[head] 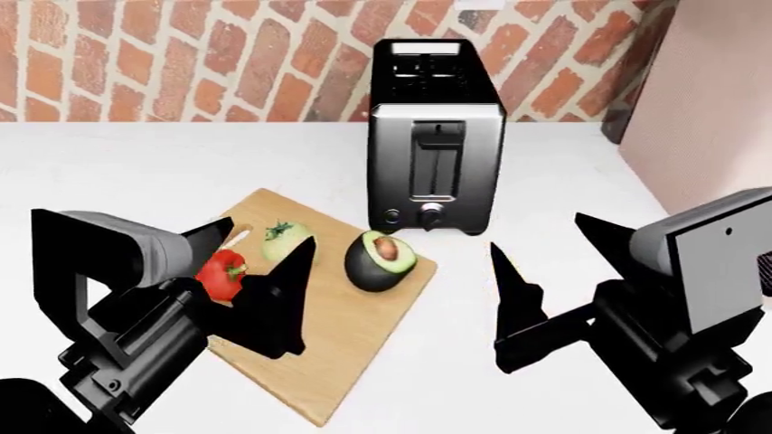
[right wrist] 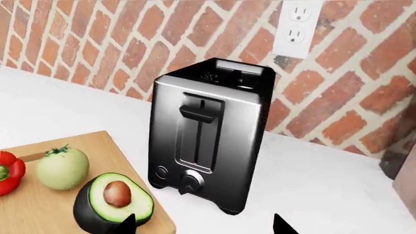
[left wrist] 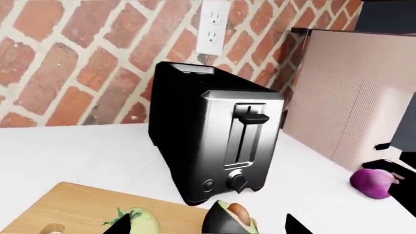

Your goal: Place the avocado, onion, tomato and bell pepper on the cutting board.

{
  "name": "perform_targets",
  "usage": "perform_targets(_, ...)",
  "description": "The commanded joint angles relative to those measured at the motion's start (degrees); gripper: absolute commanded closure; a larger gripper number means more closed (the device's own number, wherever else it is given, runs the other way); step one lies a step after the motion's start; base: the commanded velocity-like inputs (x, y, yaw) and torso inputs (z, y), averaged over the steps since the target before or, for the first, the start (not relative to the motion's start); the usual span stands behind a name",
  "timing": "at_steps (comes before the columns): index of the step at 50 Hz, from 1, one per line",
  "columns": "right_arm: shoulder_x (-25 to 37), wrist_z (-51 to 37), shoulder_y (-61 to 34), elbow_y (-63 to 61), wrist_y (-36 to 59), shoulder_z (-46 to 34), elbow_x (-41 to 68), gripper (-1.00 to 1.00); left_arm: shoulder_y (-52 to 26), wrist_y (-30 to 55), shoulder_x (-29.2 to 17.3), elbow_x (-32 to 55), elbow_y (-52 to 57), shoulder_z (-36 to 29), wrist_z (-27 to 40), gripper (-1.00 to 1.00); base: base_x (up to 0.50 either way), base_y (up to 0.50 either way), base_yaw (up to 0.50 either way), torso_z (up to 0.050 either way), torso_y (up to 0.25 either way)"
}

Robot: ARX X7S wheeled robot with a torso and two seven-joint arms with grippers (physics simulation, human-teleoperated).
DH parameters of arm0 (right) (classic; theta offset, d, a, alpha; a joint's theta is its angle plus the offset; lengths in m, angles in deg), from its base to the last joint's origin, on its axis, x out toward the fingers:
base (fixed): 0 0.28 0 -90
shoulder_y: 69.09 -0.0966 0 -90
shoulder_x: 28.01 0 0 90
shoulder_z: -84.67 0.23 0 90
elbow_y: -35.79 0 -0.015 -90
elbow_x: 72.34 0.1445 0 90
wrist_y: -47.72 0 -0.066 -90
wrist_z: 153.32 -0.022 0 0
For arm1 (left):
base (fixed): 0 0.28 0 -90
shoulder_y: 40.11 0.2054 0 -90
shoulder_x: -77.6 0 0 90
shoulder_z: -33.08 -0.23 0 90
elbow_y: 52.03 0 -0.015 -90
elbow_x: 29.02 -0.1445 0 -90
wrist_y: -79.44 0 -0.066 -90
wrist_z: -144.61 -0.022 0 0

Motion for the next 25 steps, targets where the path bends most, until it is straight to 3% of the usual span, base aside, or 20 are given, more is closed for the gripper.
perform_targets(1, 0.73, 0.11, 0.72, -0.78, -0.55, 0.54, 0.29, -1.00, -0.79, 0.25, -0.47, 1.21, 0.55, -0.45, 0.85, -1.00, 0.00, -0.50, 0.00, 0.000, 0.000)
perform_targets(25, 0.26, 0.37, 0.20, -0.38, 0.20, -0.28, -0.49, -1.00, -0.48, -0.16, 0.66, -0.52, -0.20, -1.57, -0.31, -1.00, 0.00, -0.50, 0.00, 0.000, 0.000)
